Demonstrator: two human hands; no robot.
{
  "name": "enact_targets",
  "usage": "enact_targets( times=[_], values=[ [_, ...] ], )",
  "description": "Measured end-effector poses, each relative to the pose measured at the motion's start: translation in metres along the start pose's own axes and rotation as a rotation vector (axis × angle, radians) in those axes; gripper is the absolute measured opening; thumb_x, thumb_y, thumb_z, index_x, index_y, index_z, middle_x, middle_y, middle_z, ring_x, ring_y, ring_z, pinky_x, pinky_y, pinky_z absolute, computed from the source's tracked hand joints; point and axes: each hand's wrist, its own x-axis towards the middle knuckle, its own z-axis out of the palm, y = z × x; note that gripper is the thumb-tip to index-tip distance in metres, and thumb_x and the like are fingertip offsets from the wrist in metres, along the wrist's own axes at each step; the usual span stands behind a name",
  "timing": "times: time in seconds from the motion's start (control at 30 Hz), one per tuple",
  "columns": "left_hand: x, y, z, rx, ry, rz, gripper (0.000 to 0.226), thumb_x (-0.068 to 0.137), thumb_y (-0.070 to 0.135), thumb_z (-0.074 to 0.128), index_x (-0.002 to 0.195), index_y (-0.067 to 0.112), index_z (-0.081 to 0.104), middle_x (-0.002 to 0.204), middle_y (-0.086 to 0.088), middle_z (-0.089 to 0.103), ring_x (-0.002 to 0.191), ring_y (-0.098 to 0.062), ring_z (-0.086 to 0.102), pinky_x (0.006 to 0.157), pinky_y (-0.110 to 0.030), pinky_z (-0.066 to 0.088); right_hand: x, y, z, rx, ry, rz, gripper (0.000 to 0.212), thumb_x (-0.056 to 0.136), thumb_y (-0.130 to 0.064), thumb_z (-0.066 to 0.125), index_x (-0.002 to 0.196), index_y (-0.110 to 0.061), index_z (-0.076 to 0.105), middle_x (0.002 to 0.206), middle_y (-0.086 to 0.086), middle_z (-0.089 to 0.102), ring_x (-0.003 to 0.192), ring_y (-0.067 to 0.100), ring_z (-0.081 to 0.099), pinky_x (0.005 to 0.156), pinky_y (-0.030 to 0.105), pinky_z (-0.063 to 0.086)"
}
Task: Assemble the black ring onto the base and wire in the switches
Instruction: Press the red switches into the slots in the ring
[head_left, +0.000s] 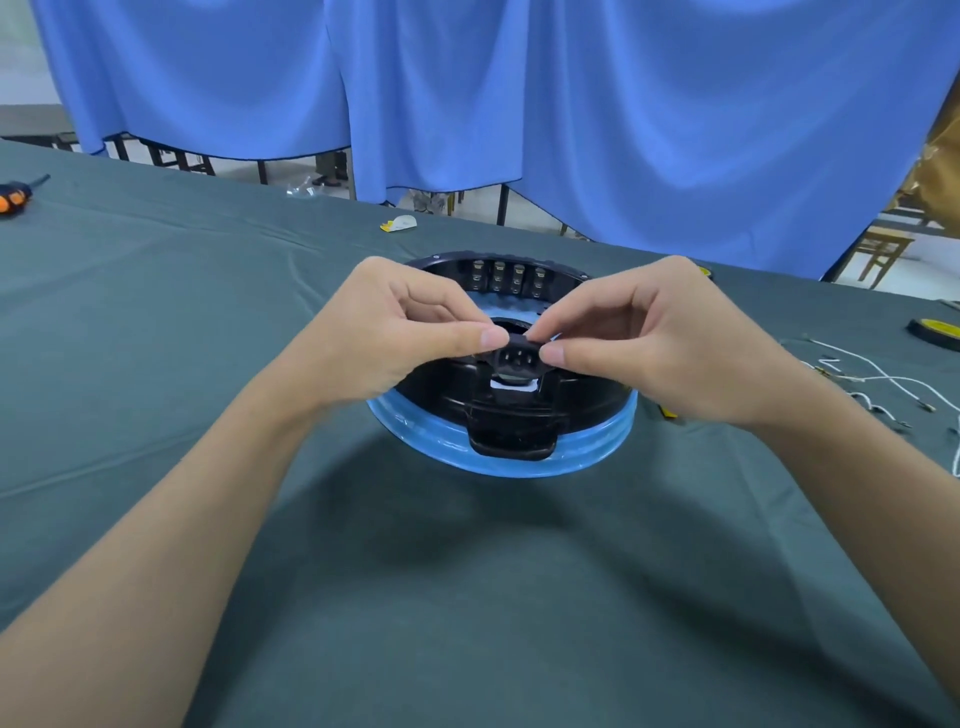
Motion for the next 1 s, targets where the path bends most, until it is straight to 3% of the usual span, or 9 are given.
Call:
enact_targets(
  times=[0.17, 0.3, 0.5, 0.6, 0.7, 0.77, 0.9, 1.0],
  values=[
    [0.000, -0.002, -0.004, 0.080, -0.007, -0.022, 0.012, 0.074, 0.027, 0.082, 0.078, 0.017, 0.078, 0.075, -0.002, 0.076, 0.072, -0.009, 0.069, 0.073, -0.018, 0.053, -0.001, -0.002, 0.003, -0.091, 0.043, -0.020, 0.011, 0.082, -0.010, 0.073, 0.088, -0.018, 0.077, 0.078, -0.010, 0.075, 0.077, 0.006, 0.070, 0.077, 0.025, 0.055],
    [-0.001, -0.002, -0.005, 0.144, -0.001, -0.039, 0.013, 0.070, 0.036, 0.079, 0.078, 0.025, 0.079, 0.078, 0.004, 0.076, 0.077, -0.008, 0.069, 0.081, -0.023, 0.053, -0.001, -0.005, 0.003, -0.126, 0.060, -0.027, 0.011, 0.081, -0.011, 0.074, 0.087, -0.020, 0.077, 0.078, -0.012, 0.074, 0.077, 0.003, 0.069, 0.078, 0.026, 0.054],
    [0.000, -0.003, -0.006, 0.165, -0.027, -0.065, 0.009, 0.072, 0.031, 0.077, 0.078, 0.023, 0.078, 0.076, 0.003, 0.076, 0.076, -0.007, 0.069, 0.080, -0.019, 0.052, 0.000, -0.003, 0.007, -0.142, 0.056, -0.022, 0.009, 0.081, -0.012, 0.074, 0.087, -0.016, 0.078, 0.079, -0.006, 0.075, 0.078, 0.006, 0.070, 0.080, 0.031, 0.054],
    [0.000, -0.002, -0.005, 0.161, -0.036, -0.068, 0.008, 0.073, 0.029, 0.077, 0.077, 0.022, 0.078, 0.074, 0.004, 0.075, 0.074, -0.006, 0.068, 0.078, -0.017, 0.052, 0.000, -0.001, 0.007, -0.128, 0.024, -0.001, 0.008, 0.080, -0.012, 0.075, 0.086, -0.018, 0.078, 0.076, -0.006, 0.075, 0.076, 0.008, 0.070, 0.079, 0.030, 0.055],
    [-0.001, -0.002, -0.006, 0.175, -0.043, -0.064, 0.007, 0.075, 0.026, 0.079, 0.078, 0.020, 0.077, 0.073, 0.004, 0.075, 0.070, -0.003, 0.066, 0.071, -0.011, 0.047, 0.001, 0.001, 0.006, -0.091, 0.006, 0.019, 0.009, 0.080, -0.013, 0.076, 0.084, -0.020, 0.078, 0.074, -0.006, 0.074, 0.072, 0.009, 0.070, 0.067, 0.021, 0.053],
    [-0.001, -0.002, -0.005, 0.192, -0.046, -0.066, 0.005, 0.080, 0.023, 0.078, 0.077, 0.018, 0.077, 0.073, 0.003, 0.074, 0.068, -0.005, 0.065, 0.070, -0.012, 0.047, 0.001, 0.001, 0.006, -0.082, -0.010, 0.045, 0.007, 0.080, -0.015, 0.075, 0.083, -0.021, 0.079, 0.078, -0.002, 0.075, 0.076, 0.016, 0.070, 0.068, 0.027, 0.055],
    [0.000, -0.004, 0.002, 0.290, -0.034, -0.085, 0.028, 0.078, 0.044, 0.070, 0.070, 0.018, 0.074, 0.070, -0.009, 0.068, 0.063, -0.018, 0.058, 0.067, -0.027, 0.045, 0.002, 0.000, 0.006, -0.029, -0.037, 0.128, 0.012, 0.082, -0.029, 0.072, 0.083, -0.018, 0.079, 0.088, 0.020, 0.071, 0.093, 0.039, 0.063, 0.088, 0.053, 0.051],
    [0.000, -0.006, 0.004, 0.375, -0.039, -0.095, 0.050, 0.074, 0.059, 0.064, 0.066, 0.010, 0.070, 0.071, -0.025, 0.056, 0.066, -0.031, 0.047, 0.065, -0.033, 0.037, 0.002, 0.001, 0.011, -0.004, 0.004, 0.166, 0.016, 0.083, -0.033, 0.072, 0.079, -0.018, 0.076, 0.084, 0.013, 0.072, 0.090, 0.036, 0.064, 0.086, 0.048, 0.051]
  ],
)
